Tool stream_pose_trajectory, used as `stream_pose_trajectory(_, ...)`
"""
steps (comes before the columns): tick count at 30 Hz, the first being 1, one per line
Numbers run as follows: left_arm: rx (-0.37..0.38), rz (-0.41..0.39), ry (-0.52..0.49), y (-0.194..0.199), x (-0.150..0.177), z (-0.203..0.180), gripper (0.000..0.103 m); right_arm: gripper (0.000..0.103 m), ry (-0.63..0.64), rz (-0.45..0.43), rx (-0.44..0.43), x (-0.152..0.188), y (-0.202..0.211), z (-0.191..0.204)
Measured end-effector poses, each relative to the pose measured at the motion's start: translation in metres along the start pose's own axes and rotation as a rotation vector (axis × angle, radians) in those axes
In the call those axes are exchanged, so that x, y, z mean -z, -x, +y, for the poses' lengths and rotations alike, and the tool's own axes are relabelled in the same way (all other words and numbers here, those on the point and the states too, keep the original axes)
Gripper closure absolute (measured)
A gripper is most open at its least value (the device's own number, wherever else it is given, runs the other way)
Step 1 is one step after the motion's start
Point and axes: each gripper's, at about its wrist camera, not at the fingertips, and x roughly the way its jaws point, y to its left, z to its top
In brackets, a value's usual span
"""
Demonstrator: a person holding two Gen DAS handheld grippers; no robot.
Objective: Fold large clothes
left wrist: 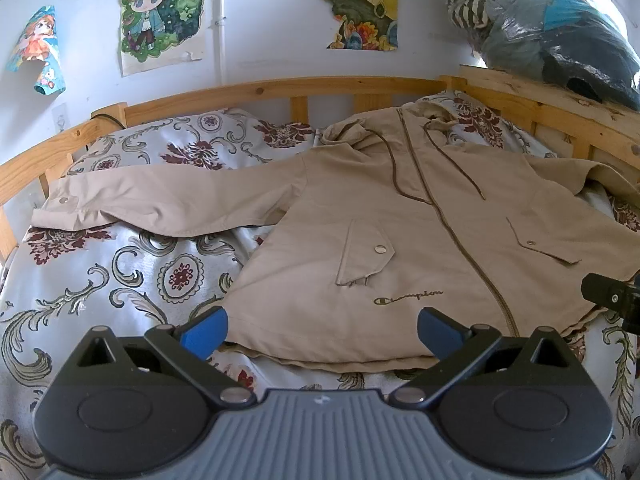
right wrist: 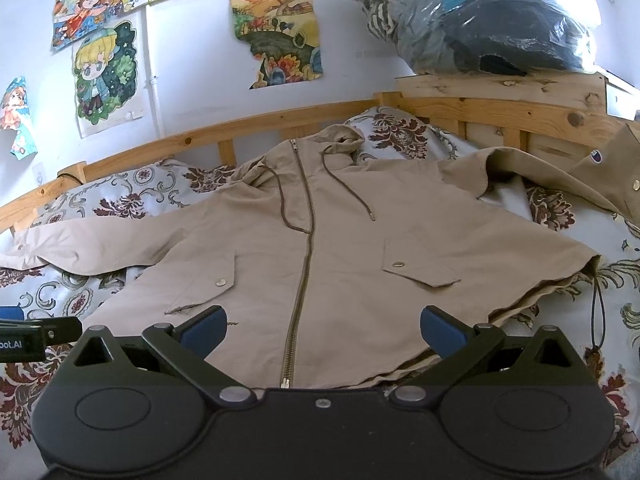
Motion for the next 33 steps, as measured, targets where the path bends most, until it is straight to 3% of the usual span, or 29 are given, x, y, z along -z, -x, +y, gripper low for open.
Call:
stream_pose_trajectory(22, 0.007, 0.04, 0.002, -0.009, -0.006, -0.002, 0.001, 0.001, -0.063, -0.038, 0.032, -0.01, 0.008, -0.006)
stream_pose_trajectory(25, 0.033, 0.071, 0.002, -0.015, -0.015, -0.005, 0.001, 0.001, -0.119, -0.075, 0.032, -0.021, 0.016, -0.017)
stream_pose_trajectory(29, 0.121, 0.14, -0.036, -0.026, -0.037, -0.009, 0.001, 0.001, -0.197, -0.107, 0.059, -0.04, 0.025, -0.04)
stream_pose_trajectory(31, 0.152, 0.188, -0.08, -0.033, -0.054, -0.011, 0.001, 0.001, -0.22, -0.136, 0.1, -0.055, 0.028, -0.056)
stream_pose_trajectory(33, 0.145, 0.17, -0.089, -0.032, -0.074, -0.011, 0.001, 0.001, -0.217, -0.186, 0.181, -0.071, 0.032, -0.075)
